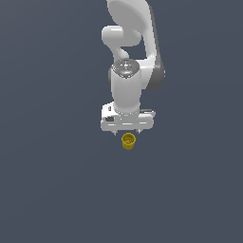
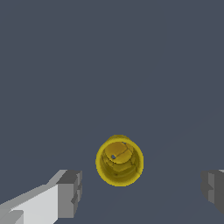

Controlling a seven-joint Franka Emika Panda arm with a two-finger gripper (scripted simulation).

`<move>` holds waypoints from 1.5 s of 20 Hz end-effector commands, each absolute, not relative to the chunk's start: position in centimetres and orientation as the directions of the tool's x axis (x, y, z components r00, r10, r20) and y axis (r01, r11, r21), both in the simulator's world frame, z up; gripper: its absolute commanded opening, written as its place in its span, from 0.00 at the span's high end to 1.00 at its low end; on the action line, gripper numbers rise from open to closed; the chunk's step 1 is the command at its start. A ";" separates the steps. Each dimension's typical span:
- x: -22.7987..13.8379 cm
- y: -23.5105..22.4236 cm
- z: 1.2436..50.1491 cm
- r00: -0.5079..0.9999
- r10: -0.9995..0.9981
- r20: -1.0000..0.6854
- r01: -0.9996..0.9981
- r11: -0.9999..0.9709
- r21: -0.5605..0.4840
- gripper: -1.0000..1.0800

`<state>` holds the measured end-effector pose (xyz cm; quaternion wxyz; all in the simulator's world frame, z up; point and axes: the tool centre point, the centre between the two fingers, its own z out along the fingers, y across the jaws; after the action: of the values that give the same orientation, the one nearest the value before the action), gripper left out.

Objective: Pick up the object and move it to a goal position.

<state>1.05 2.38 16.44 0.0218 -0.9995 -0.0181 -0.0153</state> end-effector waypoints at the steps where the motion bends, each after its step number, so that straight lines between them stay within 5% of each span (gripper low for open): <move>1: 0.8 2.5 15.6 0.996 0.081 0.028 0.082 -0.996 -0.035 0.04; 15: -1.1 3.5 10.2 0.923 0.384 0.003 0.384 -0.923 -0.002 0.04; 30: -1.4 3.6 7.3 0.911 0.413 0.000 0.413 -0.911 0.000 0.04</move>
<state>-1.31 3.60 8.06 0.0001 -0.9775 -0.2109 -0.0005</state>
